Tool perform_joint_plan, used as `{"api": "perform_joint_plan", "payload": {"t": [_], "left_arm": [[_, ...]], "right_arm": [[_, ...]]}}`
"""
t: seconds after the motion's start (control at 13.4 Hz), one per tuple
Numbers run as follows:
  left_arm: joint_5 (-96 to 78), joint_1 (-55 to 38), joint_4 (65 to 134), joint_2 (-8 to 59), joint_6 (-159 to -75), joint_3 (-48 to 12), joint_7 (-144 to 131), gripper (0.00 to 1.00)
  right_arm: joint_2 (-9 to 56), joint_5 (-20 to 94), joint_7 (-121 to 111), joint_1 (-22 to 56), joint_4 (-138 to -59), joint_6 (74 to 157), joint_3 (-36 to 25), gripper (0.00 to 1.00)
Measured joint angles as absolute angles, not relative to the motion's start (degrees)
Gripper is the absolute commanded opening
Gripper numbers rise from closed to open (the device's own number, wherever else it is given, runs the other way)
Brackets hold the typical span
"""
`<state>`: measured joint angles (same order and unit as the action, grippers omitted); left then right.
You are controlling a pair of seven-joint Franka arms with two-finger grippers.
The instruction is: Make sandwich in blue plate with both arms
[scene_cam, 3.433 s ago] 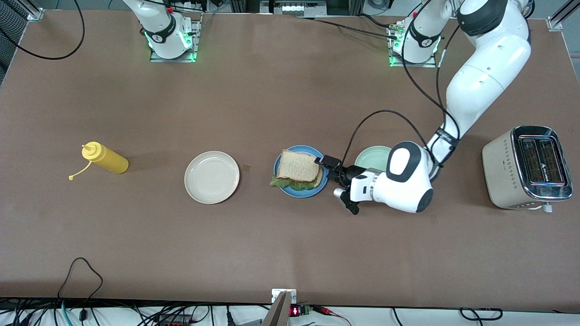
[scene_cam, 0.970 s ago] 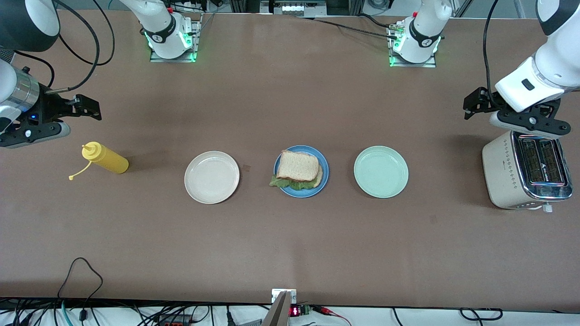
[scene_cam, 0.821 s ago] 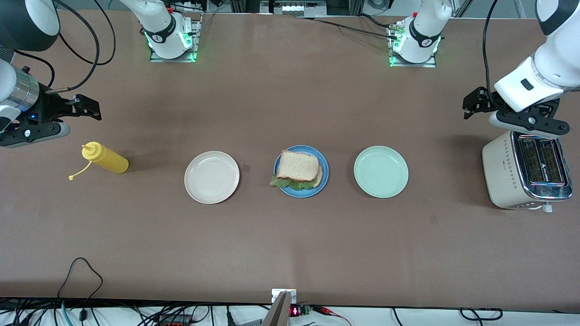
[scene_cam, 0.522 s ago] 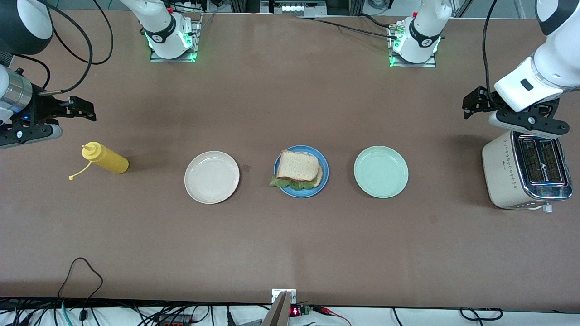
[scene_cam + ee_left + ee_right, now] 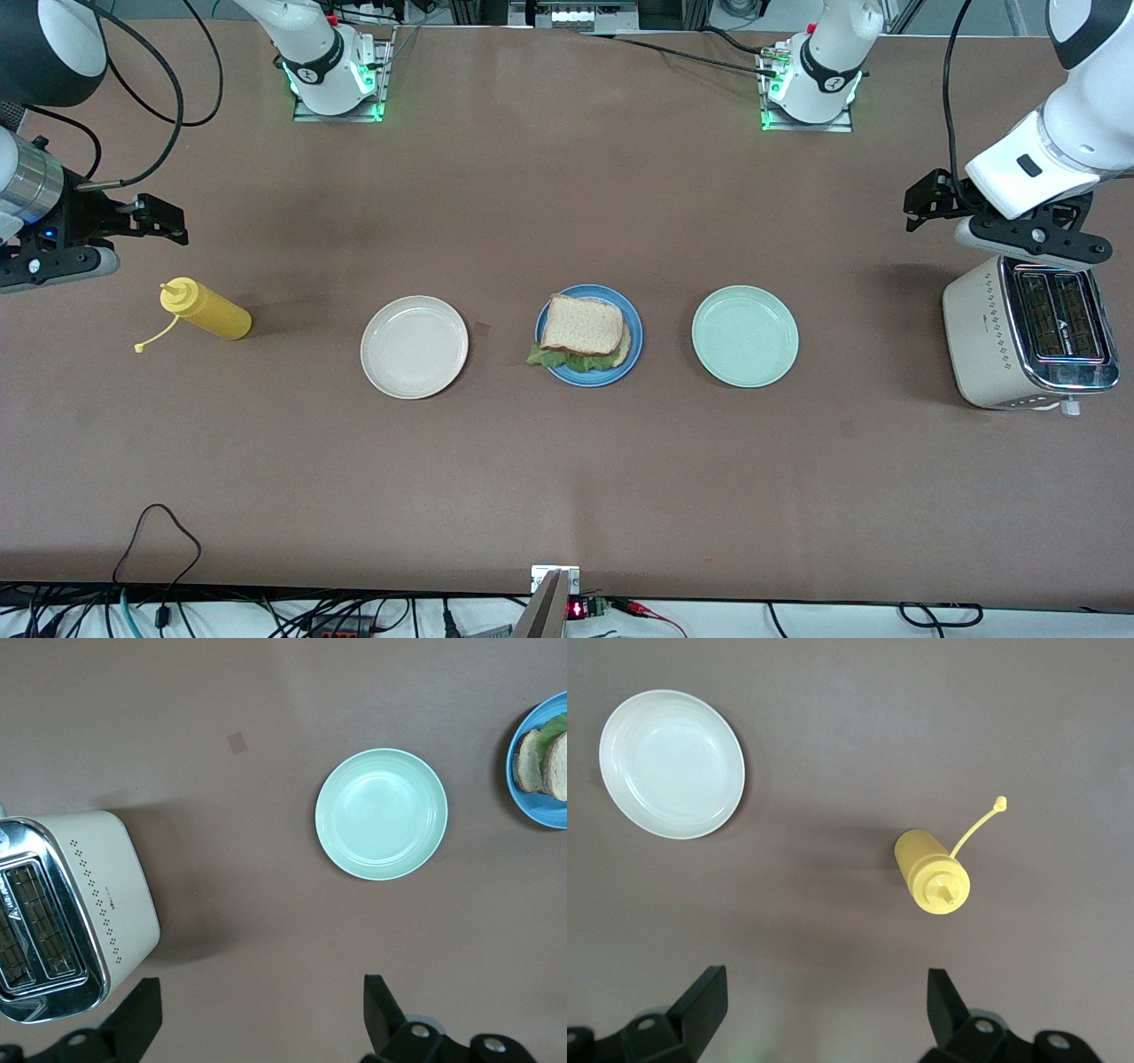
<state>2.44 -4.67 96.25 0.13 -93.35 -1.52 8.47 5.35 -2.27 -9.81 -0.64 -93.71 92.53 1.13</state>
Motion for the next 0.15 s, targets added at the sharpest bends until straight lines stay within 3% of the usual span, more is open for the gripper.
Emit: {"api": "perform_joint_plan", "payload": {"t": [0.15], "left_arm": [[2.44, -4.70, 96.25, 0.13, -93.35, -1.52, 8.46, 1.00]], "right_arm": [[5.35, -2.27, -8.57, -0.61, -93.71, 92.38, 1.14, 1.00]]}}
